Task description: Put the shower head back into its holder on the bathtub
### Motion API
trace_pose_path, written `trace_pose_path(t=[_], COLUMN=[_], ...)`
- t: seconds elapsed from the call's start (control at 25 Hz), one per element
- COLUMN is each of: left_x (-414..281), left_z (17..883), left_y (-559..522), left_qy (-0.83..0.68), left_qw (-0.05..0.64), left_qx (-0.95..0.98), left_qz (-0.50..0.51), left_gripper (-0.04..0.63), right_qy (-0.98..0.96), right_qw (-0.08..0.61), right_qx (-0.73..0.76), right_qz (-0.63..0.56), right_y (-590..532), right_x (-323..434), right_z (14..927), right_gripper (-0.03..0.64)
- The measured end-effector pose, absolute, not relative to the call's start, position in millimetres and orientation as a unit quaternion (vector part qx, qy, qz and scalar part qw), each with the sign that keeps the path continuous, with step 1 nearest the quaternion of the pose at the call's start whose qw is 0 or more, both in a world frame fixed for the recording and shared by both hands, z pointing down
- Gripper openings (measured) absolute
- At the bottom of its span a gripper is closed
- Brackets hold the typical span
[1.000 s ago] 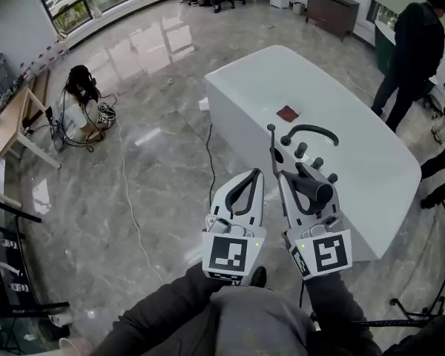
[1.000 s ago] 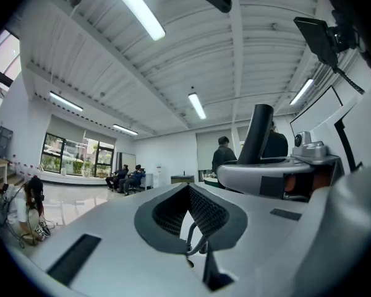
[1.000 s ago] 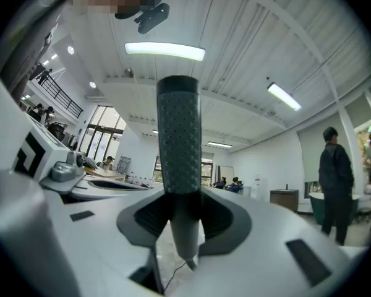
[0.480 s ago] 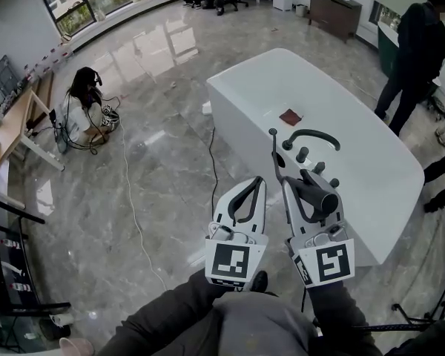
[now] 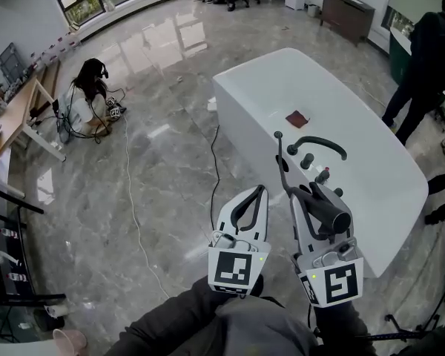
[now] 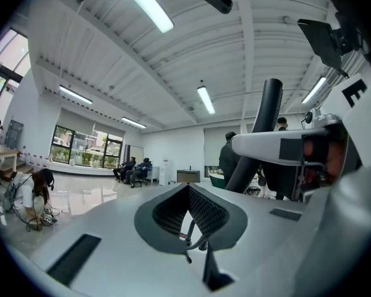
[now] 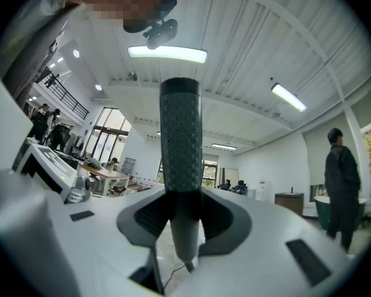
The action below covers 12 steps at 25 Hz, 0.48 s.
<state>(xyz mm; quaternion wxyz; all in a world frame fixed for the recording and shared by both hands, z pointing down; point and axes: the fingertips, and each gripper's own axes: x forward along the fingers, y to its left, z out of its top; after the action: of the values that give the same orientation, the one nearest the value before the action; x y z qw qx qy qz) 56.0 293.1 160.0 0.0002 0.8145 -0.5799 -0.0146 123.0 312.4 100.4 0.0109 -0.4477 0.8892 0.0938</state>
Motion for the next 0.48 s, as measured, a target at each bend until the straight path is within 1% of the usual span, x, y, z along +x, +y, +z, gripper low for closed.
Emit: trace_pose_path(t=[0.48], left_x=[38], left_z=[170], left_y=[223], left_qy=[-0.545], left_qw=[0.005], left_qx=[0.838], left_qz=[-0.004], left_gripper=[0.003], right_qy=[0.872], right_qw=[0.005], right_qx=[-0.484], right_qz=[0.078], right_y=[251], right_x=[106], right_z=[107], right_gripper=[0.129])
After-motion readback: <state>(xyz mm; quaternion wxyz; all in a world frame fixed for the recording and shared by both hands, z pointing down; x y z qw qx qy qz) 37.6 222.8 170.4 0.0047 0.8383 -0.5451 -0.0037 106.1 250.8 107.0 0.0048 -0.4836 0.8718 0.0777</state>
